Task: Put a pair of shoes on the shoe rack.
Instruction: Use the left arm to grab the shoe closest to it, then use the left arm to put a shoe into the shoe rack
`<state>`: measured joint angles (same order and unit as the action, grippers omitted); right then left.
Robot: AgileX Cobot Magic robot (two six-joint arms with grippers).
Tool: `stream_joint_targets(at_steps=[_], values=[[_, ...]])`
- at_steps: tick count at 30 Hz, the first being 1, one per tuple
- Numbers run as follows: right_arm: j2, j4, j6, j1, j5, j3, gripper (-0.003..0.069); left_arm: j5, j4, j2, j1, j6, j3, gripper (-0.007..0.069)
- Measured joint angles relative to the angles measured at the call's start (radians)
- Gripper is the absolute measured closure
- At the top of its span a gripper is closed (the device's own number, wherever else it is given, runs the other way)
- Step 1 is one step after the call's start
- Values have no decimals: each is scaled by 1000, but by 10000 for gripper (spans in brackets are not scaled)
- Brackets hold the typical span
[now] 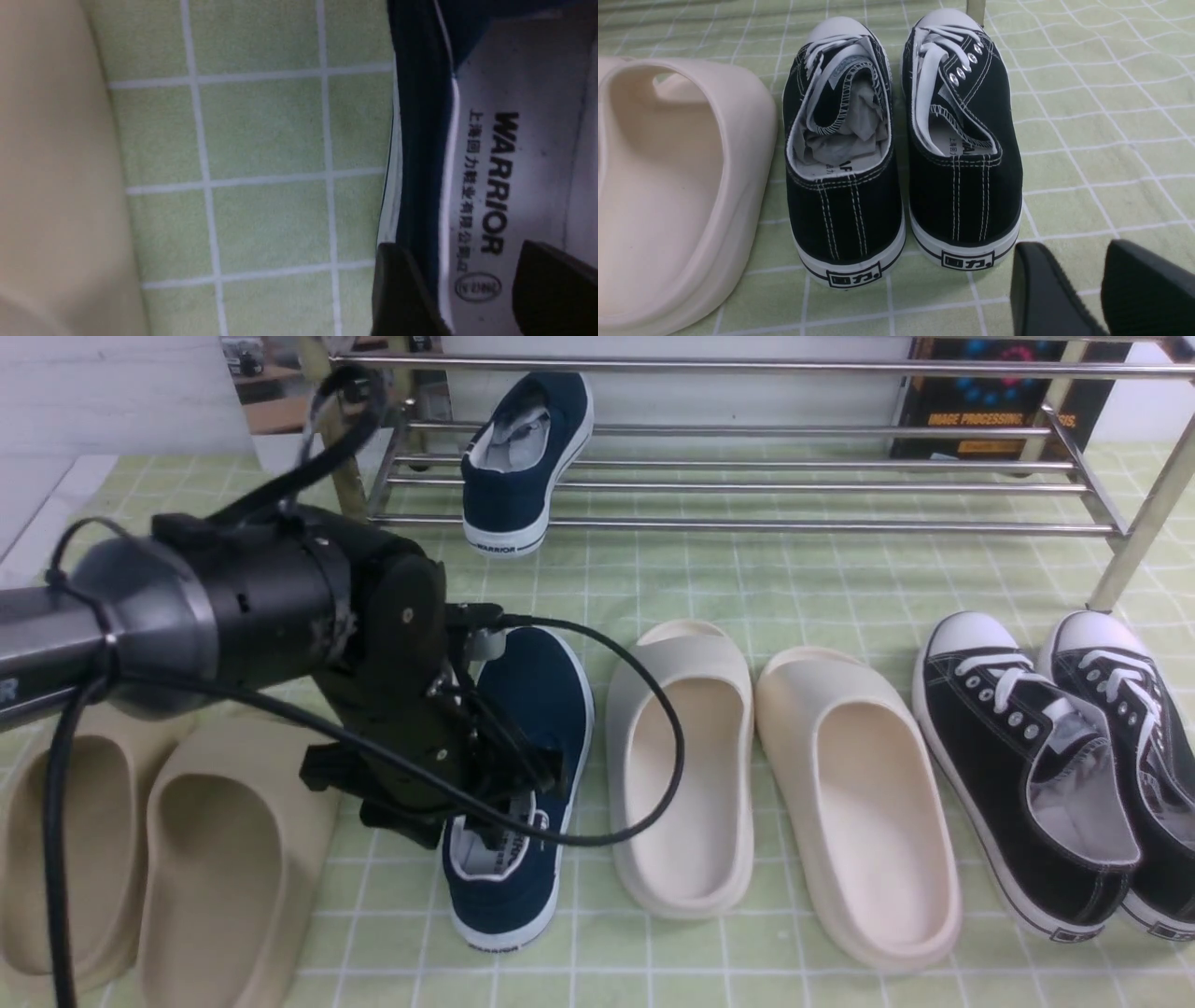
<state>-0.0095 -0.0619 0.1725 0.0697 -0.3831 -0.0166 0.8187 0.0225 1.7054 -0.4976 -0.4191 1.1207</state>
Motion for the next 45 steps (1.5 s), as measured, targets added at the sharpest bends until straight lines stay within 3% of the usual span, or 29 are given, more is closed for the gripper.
stream_joint_targets(at_steps=[3,8,13,16,27,38,45], values=[[0,0,0,0,0,0,419,-4,6,27,0,-1,0,272],[0,0,0,0,0,0,419,-8,8,51,0,-3,0,363],[0,0,0,0,0,0,419,2,16,36,2,-4,4,580],[0,0,0,0,0,0,419,24,41,-13,2,-4,33,631],[0,0,0,0,0,0,419,129,73,-100,2,5,335,630],[0,0,0,0,0,0,419,144,89,225,13,-1,658,630],[0,0,0,0,0,0,419,150,117,411,86,-3,908,630]])
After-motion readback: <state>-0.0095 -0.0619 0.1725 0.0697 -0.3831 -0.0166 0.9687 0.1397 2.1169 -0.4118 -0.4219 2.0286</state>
